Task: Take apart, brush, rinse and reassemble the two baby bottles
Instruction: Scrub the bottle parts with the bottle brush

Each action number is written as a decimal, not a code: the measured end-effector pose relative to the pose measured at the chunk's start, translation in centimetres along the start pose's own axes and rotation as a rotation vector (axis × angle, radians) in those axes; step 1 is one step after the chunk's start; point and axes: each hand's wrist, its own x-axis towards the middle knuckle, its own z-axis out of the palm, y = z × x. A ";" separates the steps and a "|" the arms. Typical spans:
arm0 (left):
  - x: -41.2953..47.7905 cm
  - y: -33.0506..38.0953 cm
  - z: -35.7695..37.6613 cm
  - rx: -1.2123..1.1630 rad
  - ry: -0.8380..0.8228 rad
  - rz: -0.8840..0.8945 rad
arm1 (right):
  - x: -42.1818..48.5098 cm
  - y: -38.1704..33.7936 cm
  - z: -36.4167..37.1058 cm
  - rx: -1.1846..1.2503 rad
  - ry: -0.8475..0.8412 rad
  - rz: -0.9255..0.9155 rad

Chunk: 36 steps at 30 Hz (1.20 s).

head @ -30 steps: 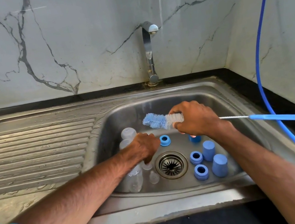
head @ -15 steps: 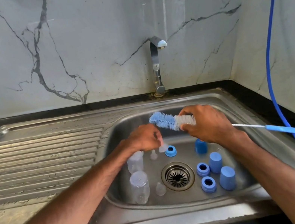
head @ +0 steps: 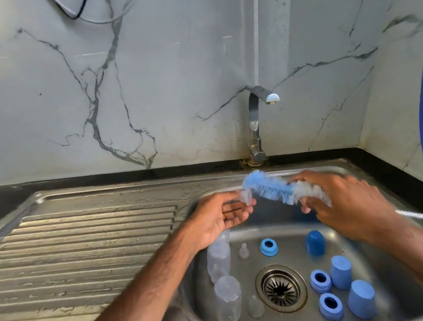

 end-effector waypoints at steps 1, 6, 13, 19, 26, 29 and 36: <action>0.1 0.0 0.0 -0.023 0.014 -0.001 | 0.1 0.0 0.0 0.056 -0.009 -0.001; 0.5 0.1 -0.7 -0.163 0.101 -0.022 | -0.1 0.2 0.1 0.254 0.002 -0.067; 0.3 0.0 -0.6 -0.234 0.080 -0.036 | -0.4 0.1 0.2 0.148 -0.007 -0.085; 0.4 -0.6 -0.2 -0.144 0.132 0.050 | -0.6 -0.9 1.2 -0.033 0.169 -0.134; 0.5 -0.3 -0.3 -0.172 0.100 0.079 | -1.1 -2.5 1.9 -0.043 0.189 -0.216; 0.4 -0.2 -0.3 -0.174 0.005 0.117 | -0.9 -2.4 1.7 0.058 0.173 -0.158; 0.7 -0.9 0.7 -0.053 -0.195 0.280 | 0.3 1.5 -0.6 0.683 -0.262 -0.004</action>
